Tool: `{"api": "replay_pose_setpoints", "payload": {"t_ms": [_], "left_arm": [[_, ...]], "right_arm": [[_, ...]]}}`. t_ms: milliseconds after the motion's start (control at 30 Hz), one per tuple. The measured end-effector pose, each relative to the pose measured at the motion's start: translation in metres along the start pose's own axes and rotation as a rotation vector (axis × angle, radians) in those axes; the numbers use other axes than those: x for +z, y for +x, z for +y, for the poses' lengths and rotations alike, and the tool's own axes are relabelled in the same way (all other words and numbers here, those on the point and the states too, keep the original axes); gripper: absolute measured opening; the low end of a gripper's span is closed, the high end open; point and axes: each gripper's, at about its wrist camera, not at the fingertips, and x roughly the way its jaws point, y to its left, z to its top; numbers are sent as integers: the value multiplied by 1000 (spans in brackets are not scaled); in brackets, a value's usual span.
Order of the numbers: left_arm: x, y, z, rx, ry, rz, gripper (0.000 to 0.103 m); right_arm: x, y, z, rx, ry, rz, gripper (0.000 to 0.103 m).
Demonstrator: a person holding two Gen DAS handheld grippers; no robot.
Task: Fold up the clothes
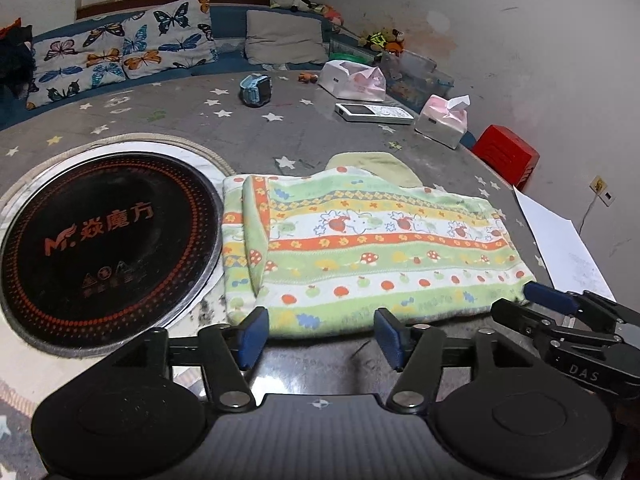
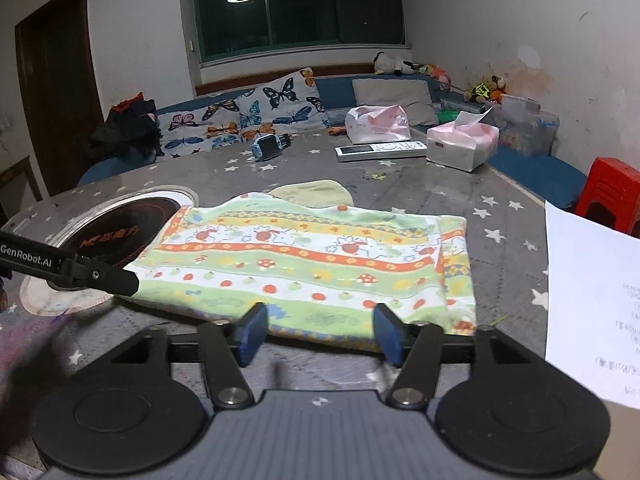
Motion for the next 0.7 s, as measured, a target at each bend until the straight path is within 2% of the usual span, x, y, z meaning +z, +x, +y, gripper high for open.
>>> {"api": "replay_pose_setpoints", "payload": {"t_ms": [100, 167, 267, 333, 700], "left_arm": [[-4, -4, 1, 14, -2, -4, 72], [-7, -7, 1, 24, 0, -5, 77], [-11, -11, 1, 35, 4, -10, 83], [-14, -14, 0, 46, 9, -16, 86], [-26, -27, 0, 72, 7, -35, 100]], "right_arm": [[-2, -3, 5, -5, 0, -6, 71], [-3, -4, 9, -10, -1, -9, 79], [-4, -7, 13, -19, -10, -11, 80], [-6, -8, 17, -23, -13, -8, 85], [-10, -16, 35, -23, -17, -7, 90]]}}
